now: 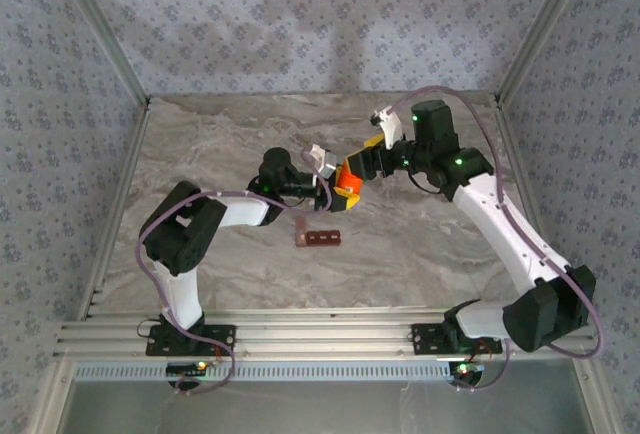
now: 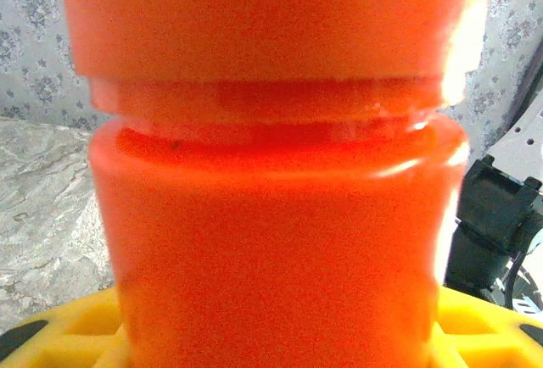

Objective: Sort the pills into containers

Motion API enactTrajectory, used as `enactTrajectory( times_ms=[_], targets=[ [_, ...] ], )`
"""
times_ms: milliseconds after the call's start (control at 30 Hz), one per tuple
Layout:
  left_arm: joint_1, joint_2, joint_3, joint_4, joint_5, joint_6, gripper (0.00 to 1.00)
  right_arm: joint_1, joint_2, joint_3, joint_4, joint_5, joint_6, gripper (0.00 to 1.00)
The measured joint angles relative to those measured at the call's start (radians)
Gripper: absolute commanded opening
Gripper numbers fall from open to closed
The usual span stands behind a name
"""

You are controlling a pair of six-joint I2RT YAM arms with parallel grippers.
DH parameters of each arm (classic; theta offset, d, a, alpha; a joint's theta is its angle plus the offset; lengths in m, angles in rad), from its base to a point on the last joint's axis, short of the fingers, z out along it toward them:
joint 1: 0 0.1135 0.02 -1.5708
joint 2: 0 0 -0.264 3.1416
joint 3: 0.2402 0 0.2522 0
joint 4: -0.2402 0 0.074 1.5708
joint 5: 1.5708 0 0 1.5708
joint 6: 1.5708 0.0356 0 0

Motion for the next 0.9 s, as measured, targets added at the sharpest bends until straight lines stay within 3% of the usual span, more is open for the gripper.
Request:
enactTrajectory(
  times_ms=[767, 900],
  targets=[
    [0.001, 0.000, 0.000, -0.011, -0.001, 0.000, 0.00, 0.012, 0.027, 0.006, -0.044, -0.015, -0.032, 0.48],
    [0.002, 0.000, 0.000, -0.020, -0.001, 0.000, 0.00, 0.020, 0.027, 0.005, -0.043, 0.003, -0.032, 0.50]
  ],
)
